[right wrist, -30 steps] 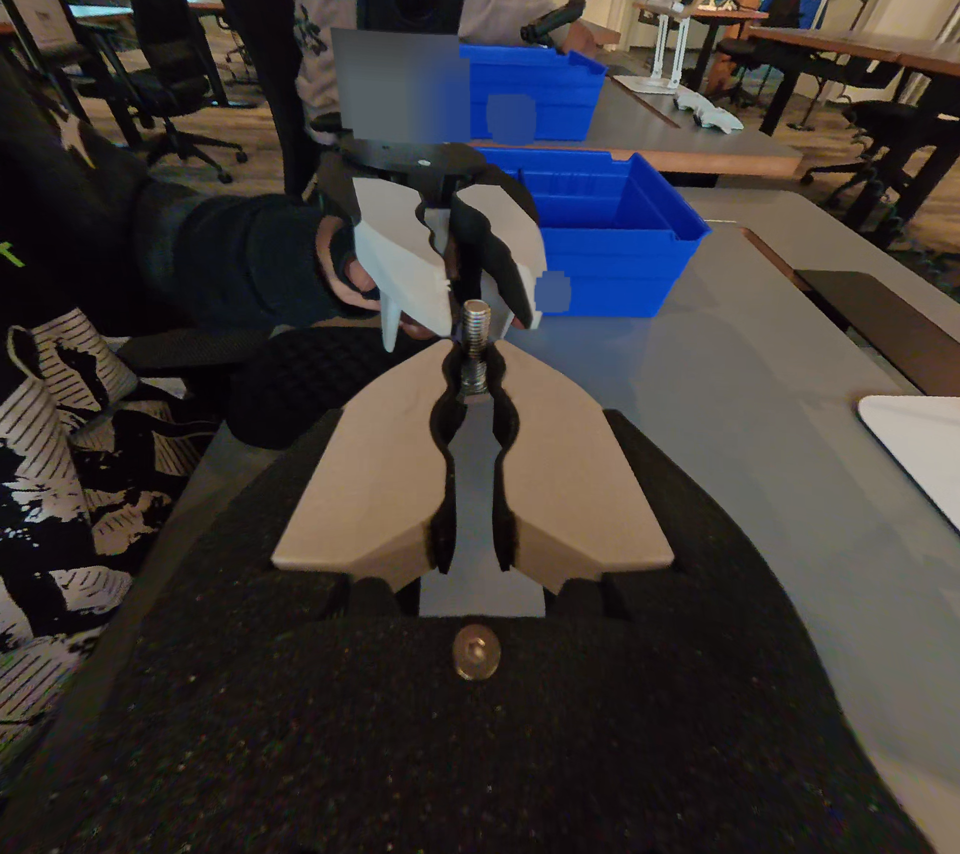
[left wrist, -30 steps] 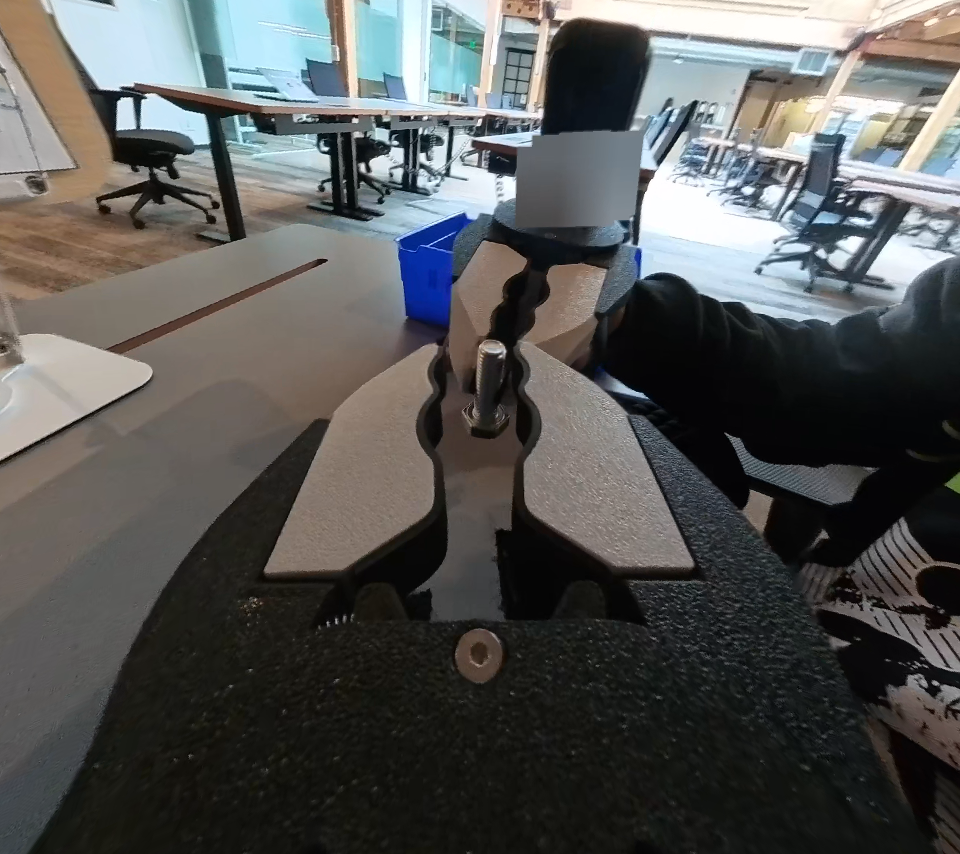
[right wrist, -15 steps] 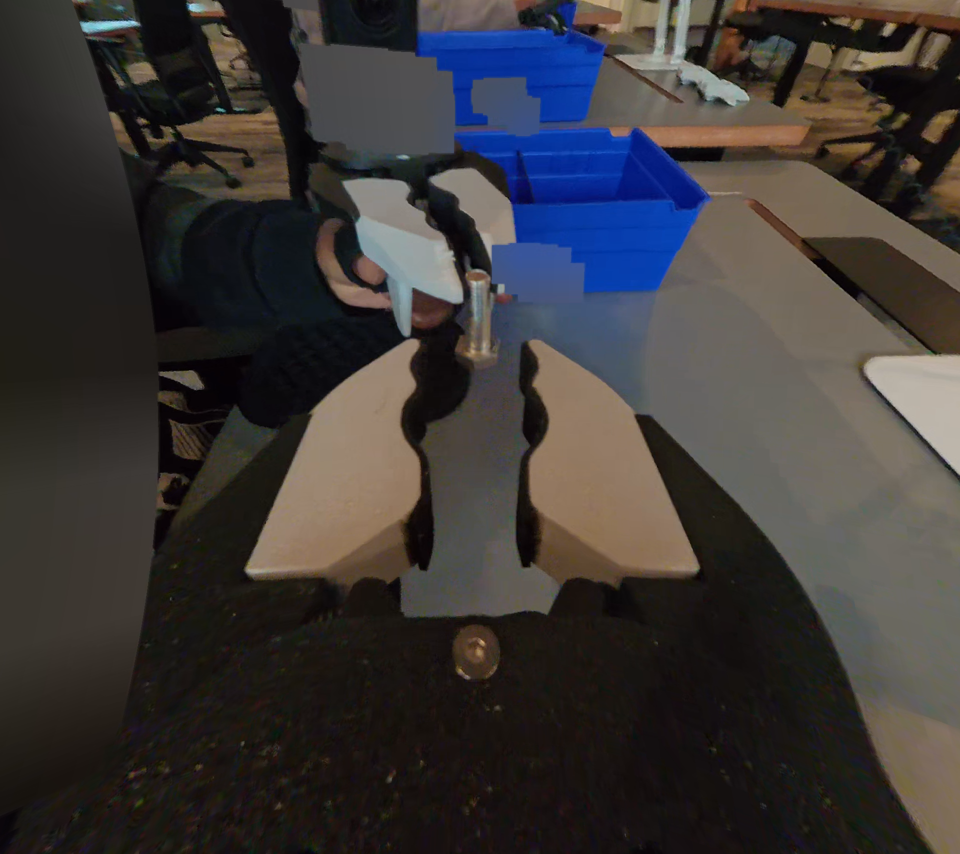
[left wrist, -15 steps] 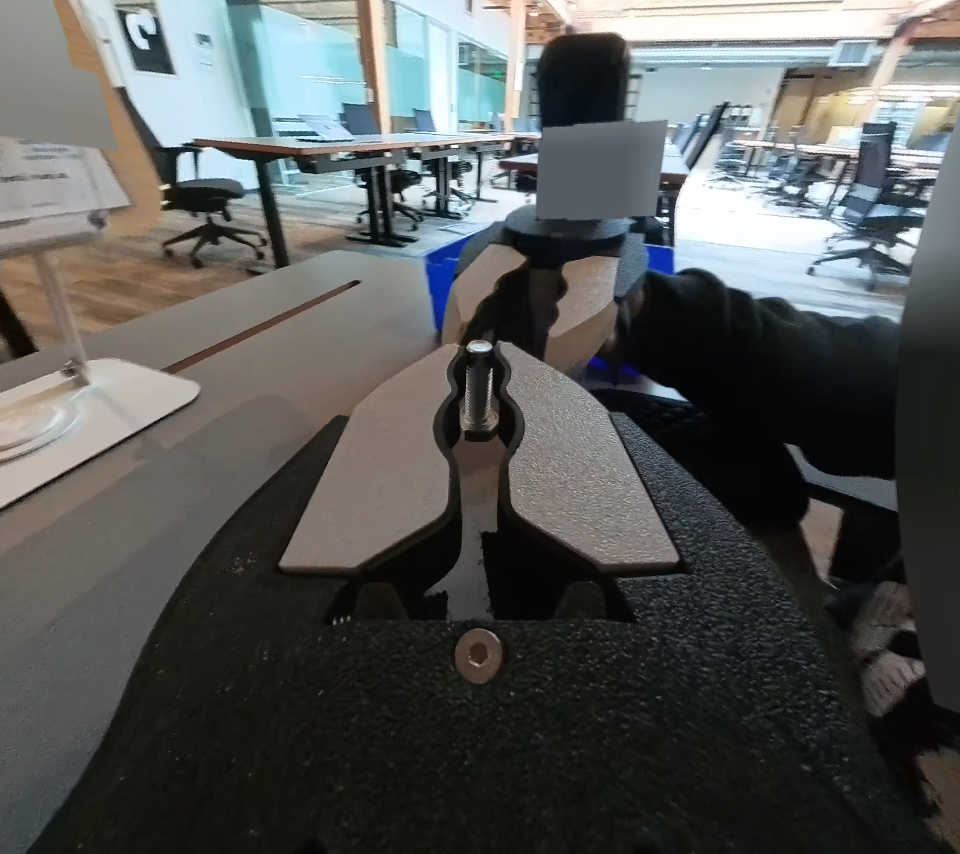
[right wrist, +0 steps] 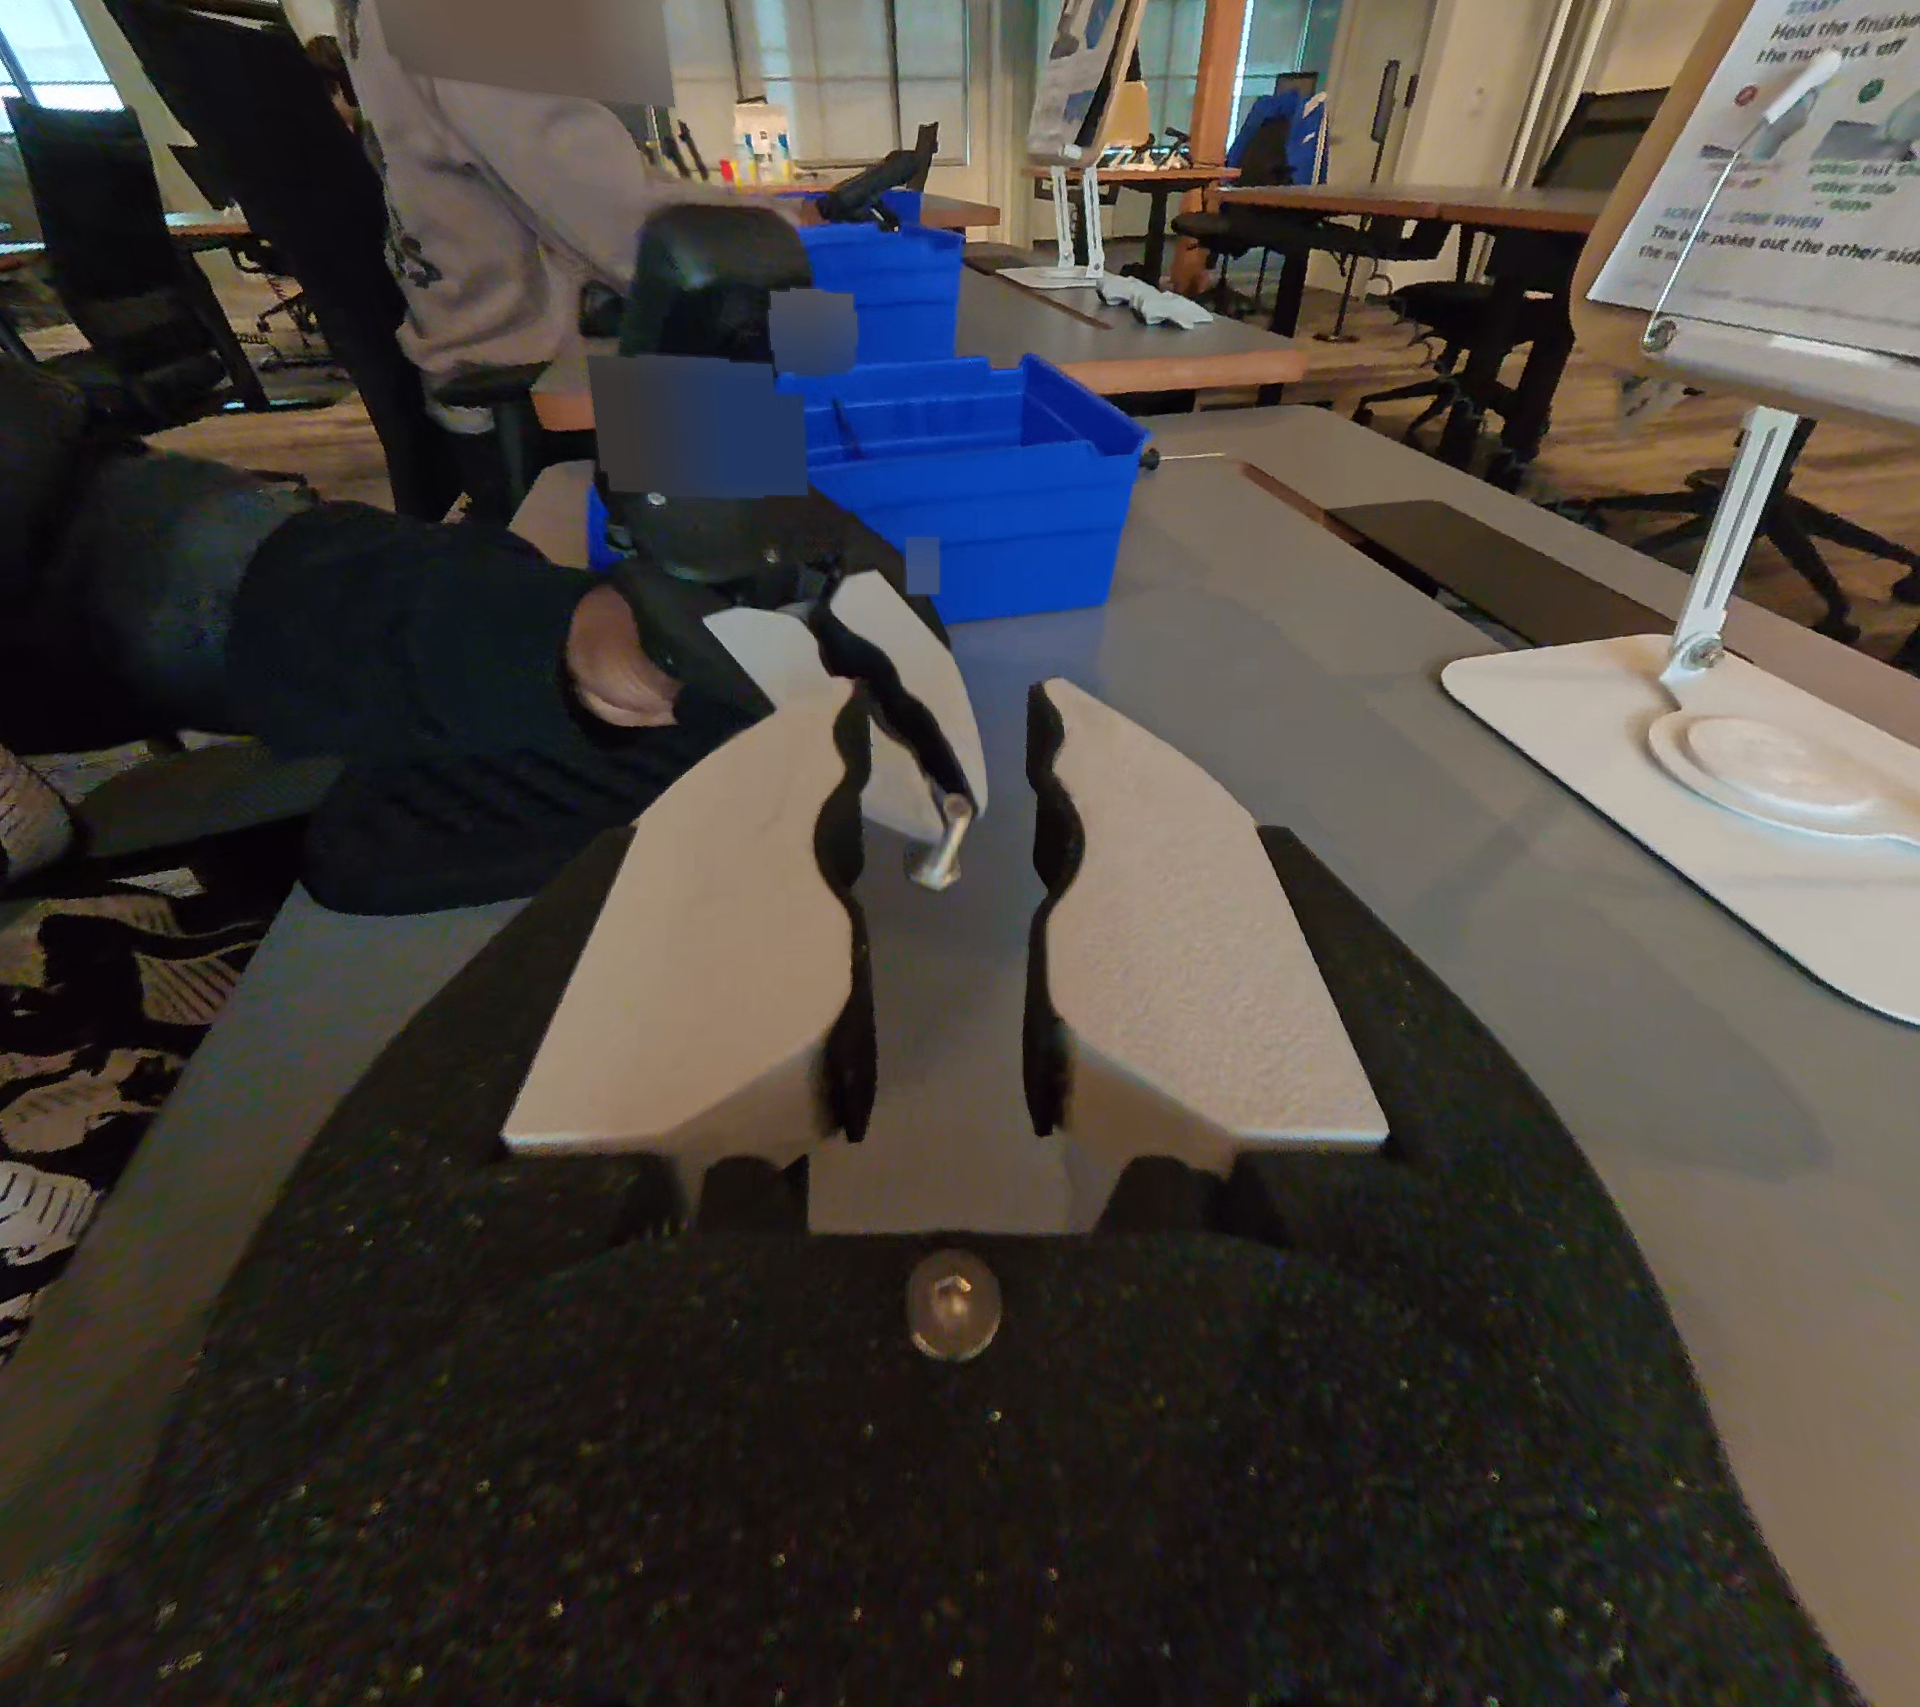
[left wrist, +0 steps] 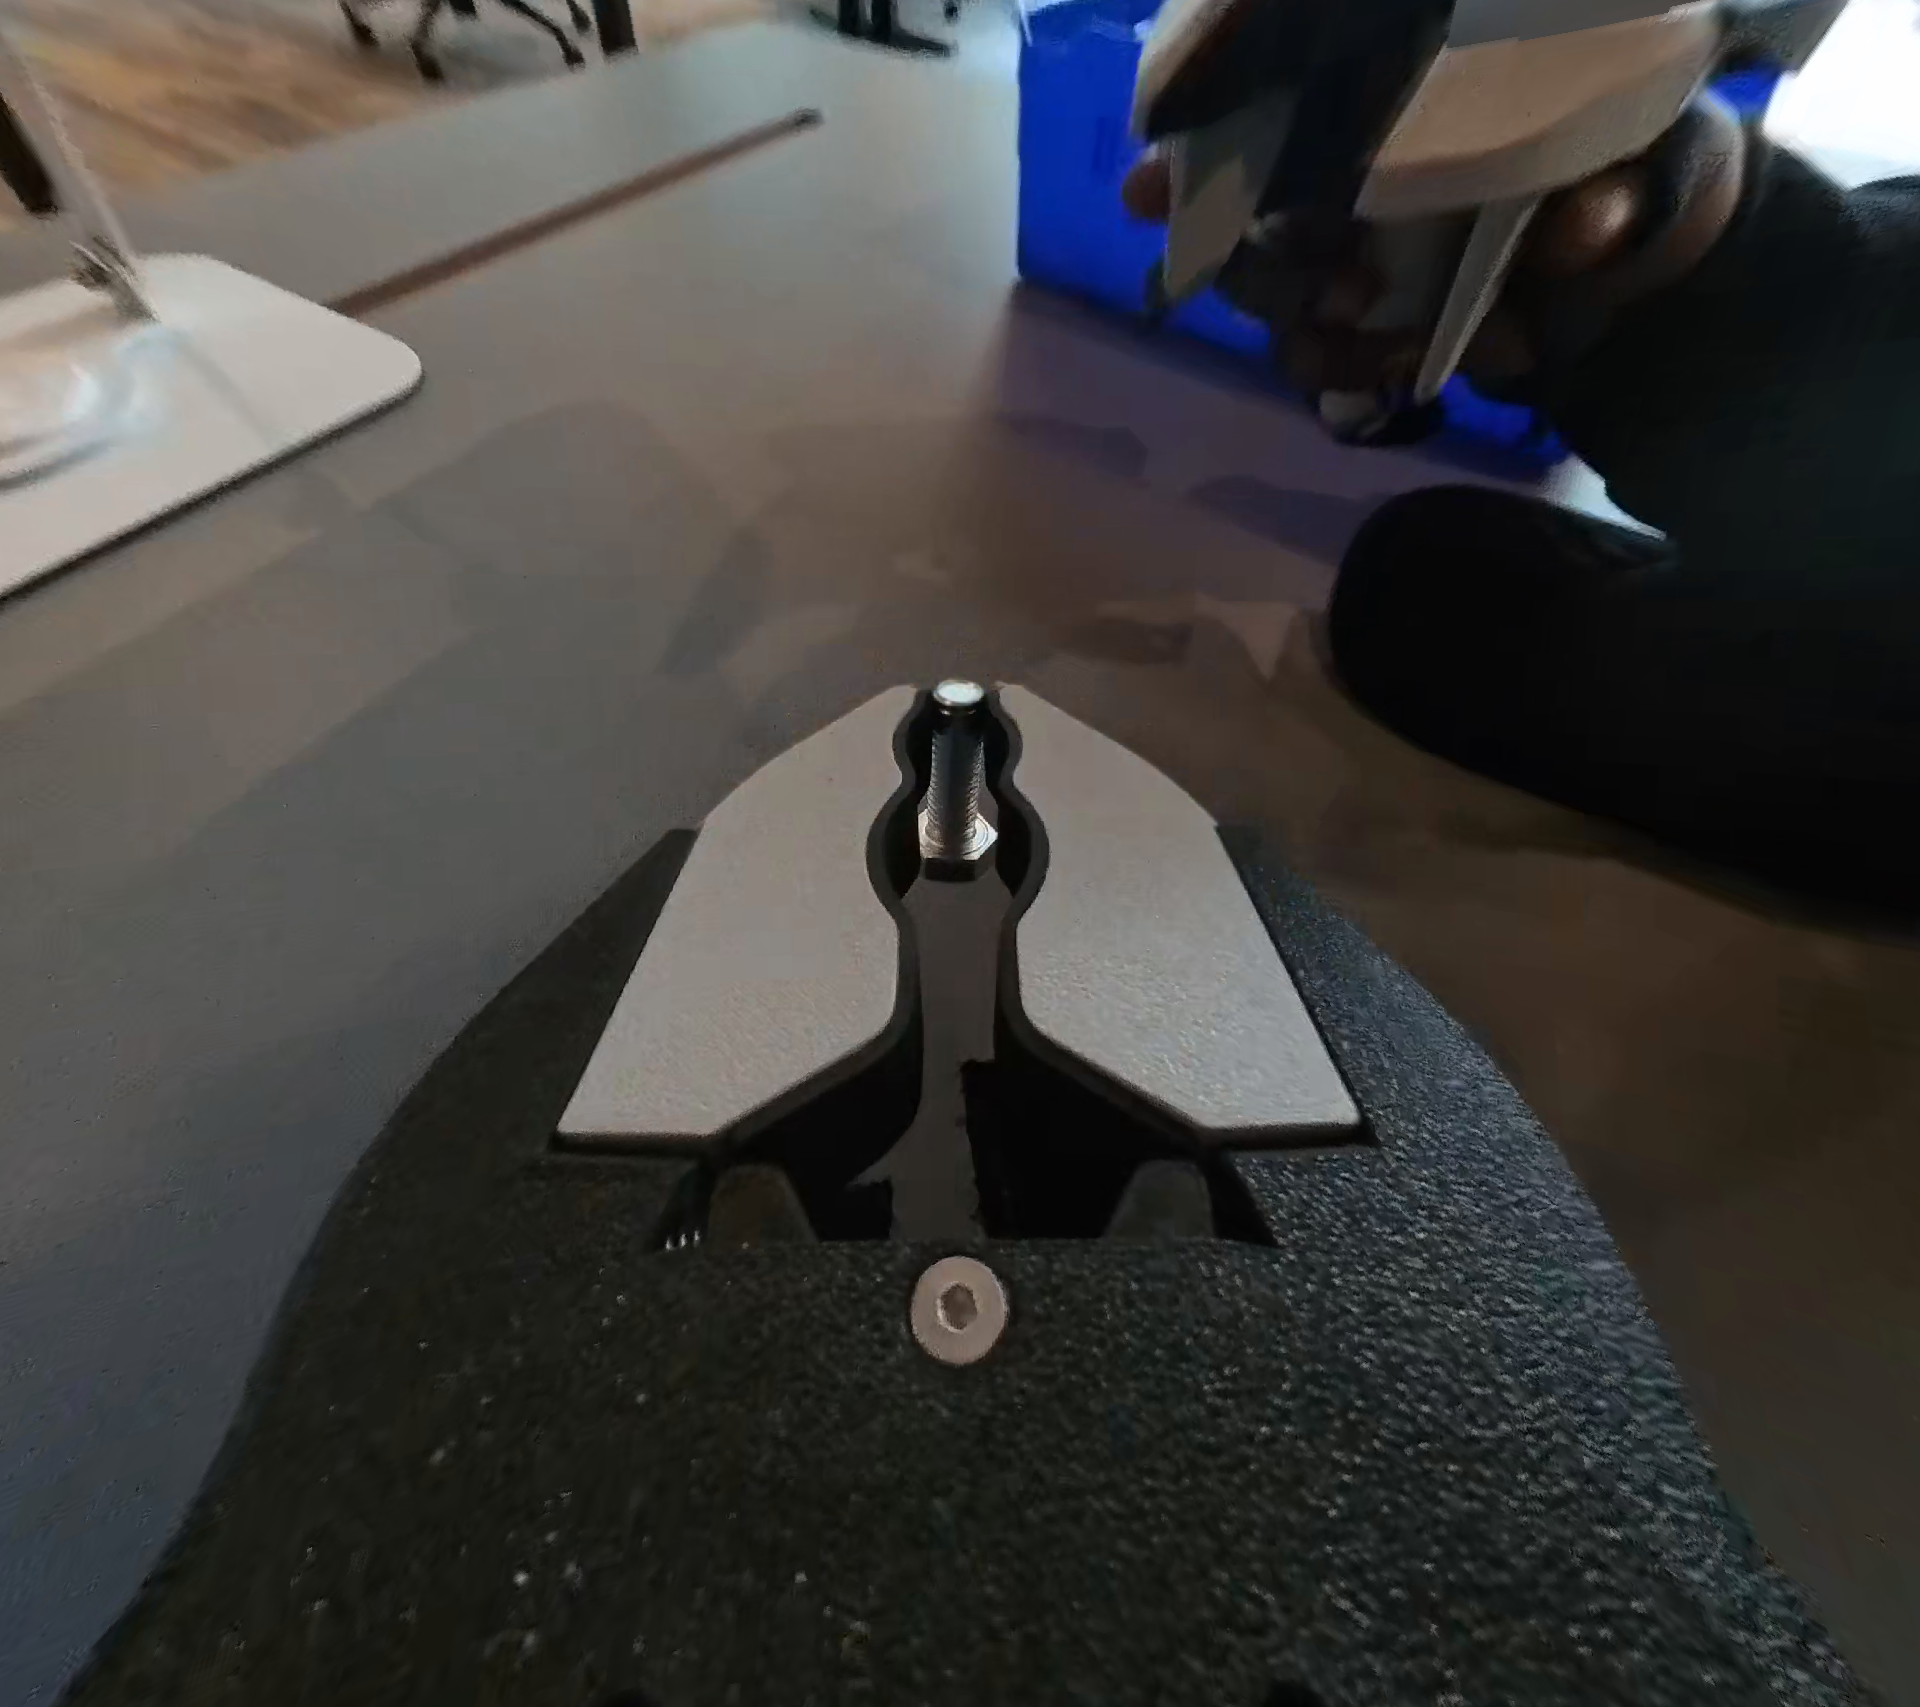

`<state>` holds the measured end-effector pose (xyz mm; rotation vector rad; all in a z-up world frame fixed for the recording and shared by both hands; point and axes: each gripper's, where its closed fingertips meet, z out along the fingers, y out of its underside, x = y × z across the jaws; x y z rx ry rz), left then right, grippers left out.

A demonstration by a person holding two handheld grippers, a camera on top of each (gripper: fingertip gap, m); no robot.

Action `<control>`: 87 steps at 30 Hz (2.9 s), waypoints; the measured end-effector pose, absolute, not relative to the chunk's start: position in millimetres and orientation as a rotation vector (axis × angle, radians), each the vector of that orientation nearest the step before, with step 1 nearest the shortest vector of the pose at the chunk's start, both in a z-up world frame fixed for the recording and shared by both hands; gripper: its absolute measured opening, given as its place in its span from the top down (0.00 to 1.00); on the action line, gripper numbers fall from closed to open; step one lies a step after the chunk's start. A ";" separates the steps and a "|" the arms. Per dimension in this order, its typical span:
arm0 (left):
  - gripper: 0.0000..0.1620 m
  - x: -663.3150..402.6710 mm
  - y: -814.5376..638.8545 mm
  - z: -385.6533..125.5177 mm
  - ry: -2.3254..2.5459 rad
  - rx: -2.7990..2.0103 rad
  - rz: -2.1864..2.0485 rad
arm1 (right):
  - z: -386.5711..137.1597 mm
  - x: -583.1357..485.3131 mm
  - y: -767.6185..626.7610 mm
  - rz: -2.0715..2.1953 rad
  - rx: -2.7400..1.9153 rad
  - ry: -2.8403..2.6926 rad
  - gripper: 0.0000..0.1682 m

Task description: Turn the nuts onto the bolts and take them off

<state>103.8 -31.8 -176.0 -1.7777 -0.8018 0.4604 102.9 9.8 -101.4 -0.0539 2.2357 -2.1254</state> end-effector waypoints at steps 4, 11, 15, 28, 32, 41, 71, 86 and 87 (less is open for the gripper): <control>0.94 103.3 -22.8 -191.3 -0.782 -1.891 0.367 | -100.3 105.0 11.2 -2.129 -0.070 2.233 0.85; 0.94 99.8 -15.2 -210.4 -0.721 -1.990 0.278 | -97.2 107.6 13.9 -2.143 -0.086 2.217 0.86; 0.94 96.6 -16.4 -217.7 -0.712 -2.006 0.272 | -96.5 108.4 14.4 -2.144 -0.092 2.217 0.86; 0.91 96.8 -19.0 -217.0 -0.723 -1.991 0.250 | -98.0 107.7 14.1 -2.136 -0.088 2.211 0.87; 0.87 98.4 -19.5 -218.7 -0.711 -2.008 0.253 | -98.6 108.4 14.0 -2.125 -0.088 2.214 0.87; 0.71 98.9 -25.8 -176.7 -0.640 -2.017 0.389 | -103.2 105.3 14.5 -2.099 -0.067 2.256 0.85; 0.79 285.7 -375.2 -216.5 -2.169 -2.228 0.147 | -163.1 93.0 23.5 -1.794 0.117 2.606 0.73; 0.81 283.5 -377.2 -244.2 -2.328 -2.139 0.002 | -142.9 93.8 28.4 -1.927 0.100 2.530 0.77; 0.81 283.6 -377.1 -244.2 -2.330 -2.134 0.003 | -142.1 93.8 28.8 -1.933 0.099 2.528 0.77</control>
